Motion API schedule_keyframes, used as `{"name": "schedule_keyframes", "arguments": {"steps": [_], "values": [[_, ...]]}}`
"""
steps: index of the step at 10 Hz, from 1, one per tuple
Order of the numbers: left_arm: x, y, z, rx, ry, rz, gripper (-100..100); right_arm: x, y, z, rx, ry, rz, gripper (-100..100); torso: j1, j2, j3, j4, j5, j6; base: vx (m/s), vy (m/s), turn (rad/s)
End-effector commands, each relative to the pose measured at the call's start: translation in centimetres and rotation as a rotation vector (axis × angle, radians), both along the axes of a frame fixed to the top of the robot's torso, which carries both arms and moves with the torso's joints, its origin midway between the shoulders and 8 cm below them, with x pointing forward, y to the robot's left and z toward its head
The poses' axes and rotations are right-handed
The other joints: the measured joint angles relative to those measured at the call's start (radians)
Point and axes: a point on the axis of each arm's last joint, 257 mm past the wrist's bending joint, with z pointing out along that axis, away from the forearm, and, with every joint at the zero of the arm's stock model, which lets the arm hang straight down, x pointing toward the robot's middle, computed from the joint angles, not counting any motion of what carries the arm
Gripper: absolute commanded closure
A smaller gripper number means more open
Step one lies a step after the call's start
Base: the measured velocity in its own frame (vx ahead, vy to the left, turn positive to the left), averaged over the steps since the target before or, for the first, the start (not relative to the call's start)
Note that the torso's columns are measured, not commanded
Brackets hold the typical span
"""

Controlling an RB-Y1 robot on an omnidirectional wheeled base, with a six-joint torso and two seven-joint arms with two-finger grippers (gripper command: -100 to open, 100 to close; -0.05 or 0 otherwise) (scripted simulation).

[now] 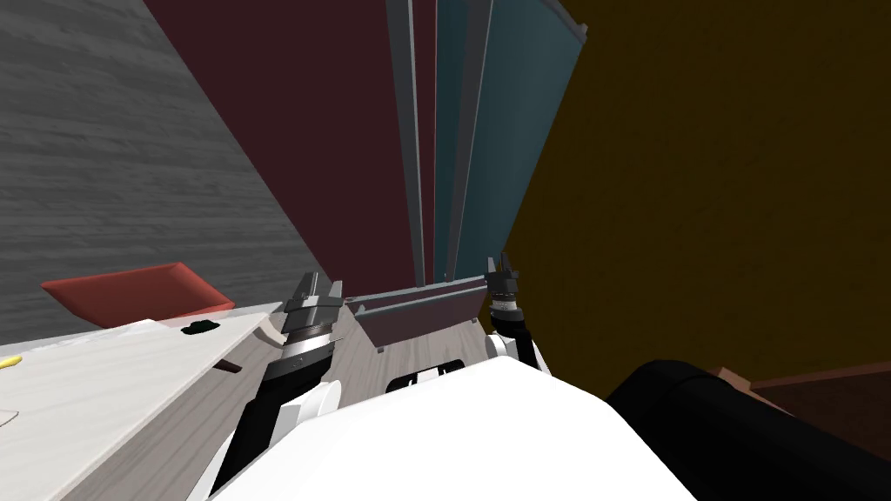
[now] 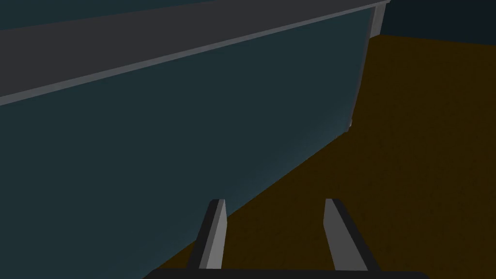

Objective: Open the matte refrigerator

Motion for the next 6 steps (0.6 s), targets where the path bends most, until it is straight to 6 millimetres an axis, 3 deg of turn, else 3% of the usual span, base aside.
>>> {"name": "schedule_keyframes", "arguments": {"steps": [1,2,3,4,6], "values": [[0.0,0.0,0.0,0.000,0.000,0.000,0,0.0,0.0,0.0,0.000,0.000,0.000,0,0.000,0.074,-0.148,0.074,0.000,0.000,0.000,0.000,0.000],[0.0,0.0,0.0,0.000,0.000,0.000,0,0.8,0.7,-1.5,-0.037,0.052,0.023,-100,0.000,0.148,-0.295,0.148,0.000,0.000,-0.001,0.013,0.099],[0.0,0.0,0.0,0.000,0.000,0.000,0,1.5,1.2,-3.0,-0.063,0.101,0.040,-100,0.000,0.182,-0.364,0.181,0.000,0.000,-0.010,0.025,0.154],[0.0,0.0,0.0,0.000,0.001,0.000,0,1.5,1.2,-3.0,-0.063,0.101,0.040,-100,0.001,0.191,-0.383,0.191,0.000,0.000,-0.010,0.020,0.062],[0.0,0.0,0.0,0.000,0.001,0.000,0,3.2,2.1,-7.4,-0.116,0.239,0.070,-100,0.000,0.194,-0.389,0.194,0.000,0.000,-0.012,0.034,0.197]]}}
